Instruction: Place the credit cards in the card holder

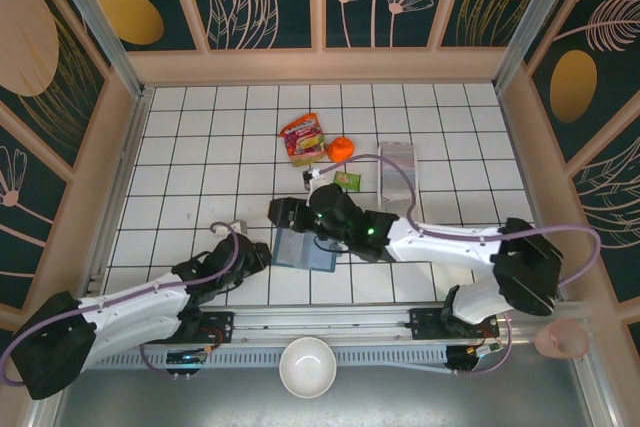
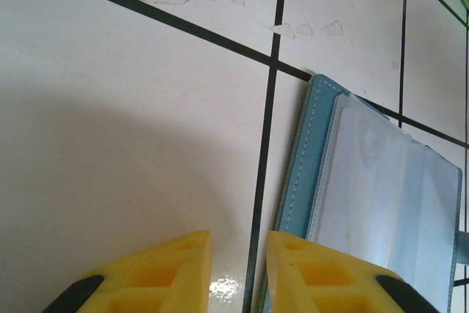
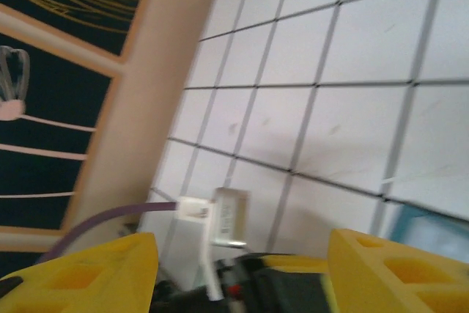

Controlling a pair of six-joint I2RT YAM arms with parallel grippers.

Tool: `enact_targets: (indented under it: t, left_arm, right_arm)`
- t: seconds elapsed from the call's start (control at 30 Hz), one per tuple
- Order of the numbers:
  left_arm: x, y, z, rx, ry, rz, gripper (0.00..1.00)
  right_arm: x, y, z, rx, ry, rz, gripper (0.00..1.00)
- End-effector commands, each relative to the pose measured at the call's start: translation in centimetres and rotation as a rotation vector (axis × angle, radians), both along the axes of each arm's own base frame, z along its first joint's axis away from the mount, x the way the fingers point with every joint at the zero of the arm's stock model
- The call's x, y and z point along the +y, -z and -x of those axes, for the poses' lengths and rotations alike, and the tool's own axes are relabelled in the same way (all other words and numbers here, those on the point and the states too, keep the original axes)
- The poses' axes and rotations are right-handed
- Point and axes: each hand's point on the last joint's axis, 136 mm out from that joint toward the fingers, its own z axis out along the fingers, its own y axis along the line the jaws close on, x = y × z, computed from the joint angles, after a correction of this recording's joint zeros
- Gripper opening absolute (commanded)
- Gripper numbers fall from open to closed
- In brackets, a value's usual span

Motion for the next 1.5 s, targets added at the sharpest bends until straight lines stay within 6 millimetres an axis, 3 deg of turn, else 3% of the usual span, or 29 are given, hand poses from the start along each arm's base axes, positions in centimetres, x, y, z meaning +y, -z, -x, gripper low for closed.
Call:
enact_targets:
  t: [0.0,0.13,0.27,0.33,0.47,0.57,0.63,0.83,1.1,1.47]
  left_arm:
    - [-1.0,-0.8,-0.5,-0.015,0.032,0.002,0.29]
    - [-1.9,-1.8,-1.1,-0.049,0.077,-0.011,0.44]
    - [-2.5,-2.2,-1.7,-0.06,0.126,-0.041,0.56]
    - [-2.6,-2.1,-2.0,-0.051,0.142,-0.048,0.58]
    - [-2.9,-2.0,-2.6,-0.039,0.179,-0.042,0.6]
    - [-3.2,-2.0,-2.6,-0.033,0.205,-0.043,0.61]
    - [-3.7,-1.7,-2.3,-0.025,0.234,-0.028,0.6]
    - [-4.4,-0.8,-1.7,0.014,0.298,-0.039,0.55]
    - [-5.2,-0.3,-1.5,0.036,0.318,-0.003,0.53]
    - [-5.6,0.5,-1.0,0.072,0.337,0.009,0.5]
  right_arm:
    - [-6.1,0.4,-2.0,-0.21,0.057,0.268,0.64]
    - [-11.0,-3.4,-3.5,-0.604,-0.027,0.488,0.68]
    - [-15.6,-4.5,-3.8,-0.946,-0.163,0.824,0.89]
    - [-17.5,-4.4,-4.2,-0.979,-0.282,0.902,0.9]
    - [-22.6,-1.1,-5.8,-0.878,-0.485,1.025,0.86]
    - [-27.0,3.5,-7.7,-0.769,-0.591,1.215,0.83]
    - [-28.7,5.9,-8.8,-0.742,-0.645,1.346,0.82]
    - [-26.9,5.8,-11.2,-0.799,-0.705,1.287,0.79]
    - [-27.6,8.9,-11.8,-0.779,-0.84,1.388,0.81]
    - [-26.1,12.0,-14.2,-0.802,-0.912,1.427,0.79]
